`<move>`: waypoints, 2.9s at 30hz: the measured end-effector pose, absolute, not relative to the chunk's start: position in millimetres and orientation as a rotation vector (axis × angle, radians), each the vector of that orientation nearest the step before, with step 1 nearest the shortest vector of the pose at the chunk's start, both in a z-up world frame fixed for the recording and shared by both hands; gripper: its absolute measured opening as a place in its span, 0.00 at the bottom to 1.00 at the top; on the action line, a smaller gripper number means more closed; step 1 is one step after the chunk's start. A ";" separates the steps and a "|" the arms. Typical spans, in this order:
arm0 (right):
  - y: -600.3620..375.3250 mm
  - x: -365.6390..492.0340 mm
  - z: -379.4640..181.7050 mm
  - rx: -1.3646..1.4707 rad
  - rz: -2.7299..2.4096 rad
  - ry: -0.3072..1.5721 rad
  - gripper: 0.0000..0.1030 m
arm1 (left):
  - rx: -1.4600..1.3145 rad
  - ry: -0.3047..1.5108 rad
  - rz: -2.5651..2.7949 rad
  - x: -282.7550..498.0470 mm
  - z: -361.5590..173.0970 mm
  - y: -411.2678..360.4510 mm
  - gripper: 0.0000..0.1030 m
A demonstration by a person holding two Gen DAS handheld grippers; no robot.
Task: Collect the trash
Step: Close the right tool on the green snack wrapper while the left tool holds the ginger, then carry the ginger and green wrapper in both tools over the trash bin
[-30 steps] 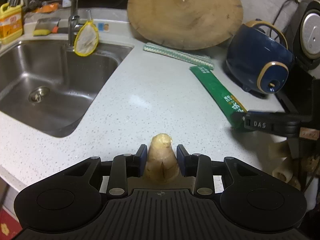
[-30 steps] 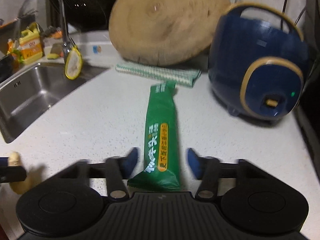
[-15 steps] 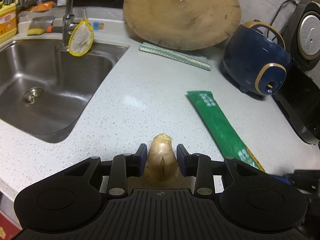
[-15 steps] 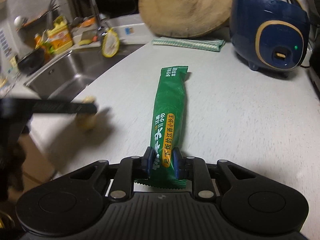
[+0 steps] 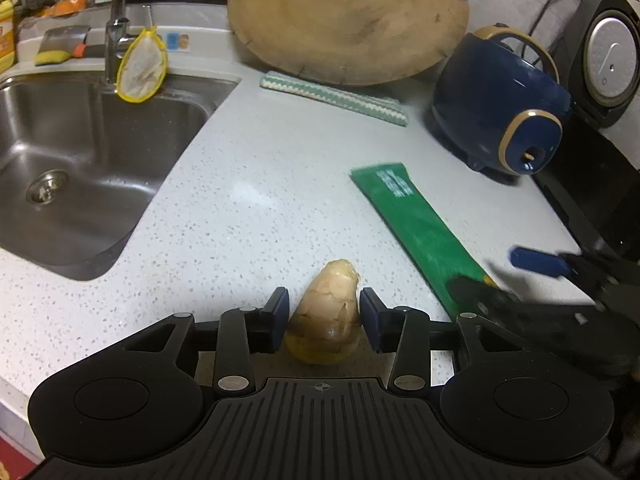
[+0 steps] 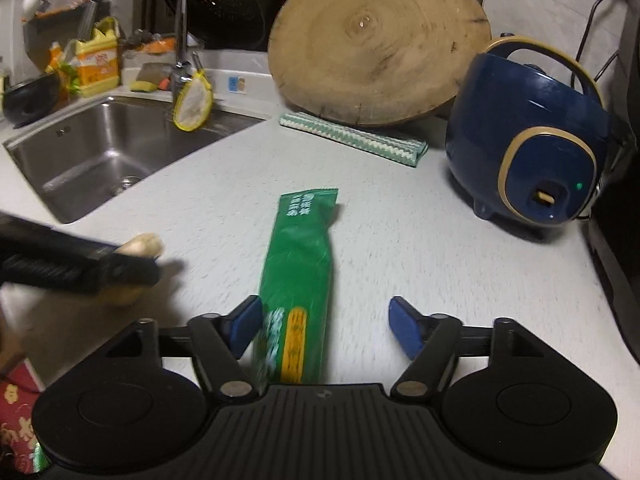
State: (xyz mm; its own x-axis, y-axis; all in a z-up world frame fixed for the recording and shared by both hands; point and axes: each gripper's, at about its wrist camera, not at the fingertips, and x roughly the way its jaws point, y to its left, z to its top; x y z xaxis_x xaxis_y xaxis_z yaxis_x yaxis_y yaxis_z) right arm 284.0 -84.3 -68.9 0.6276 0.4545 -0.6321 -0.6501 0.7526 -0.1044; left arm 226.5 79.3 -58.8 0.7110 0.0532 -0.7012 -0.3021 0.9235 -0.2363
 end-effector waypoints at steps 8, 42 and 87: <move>-66.1 301.4 -81.7 -0.306 0.714 0.696 0.62 | -0.333 0.778 0.188 226.3 -62.6 73.8 0.46; -100.0 288.2 -78.2 -0.218 0.767 0.743 0.32 | -0.233 0.784 0.159 242.2 -62.6 60.6 0.45; 25.4 46.3 -202.7 -0.474 0.923 1.281 0.12 | -0.899 1.160 0.284 -27.9 -315.6 210.6 0.44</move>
State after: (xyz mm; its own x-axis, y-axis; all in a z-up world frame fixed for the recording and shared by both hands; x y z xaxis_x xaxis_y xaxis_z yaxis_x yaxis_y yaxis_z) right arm 46.3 25.4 -202.7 0.0116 0.3180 -0.9480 -0.7990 0.5730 0.1824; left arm -27.9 210.6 -315.6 0.4101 -0.2415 -0.8795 -0.6208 0.6325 -0.4631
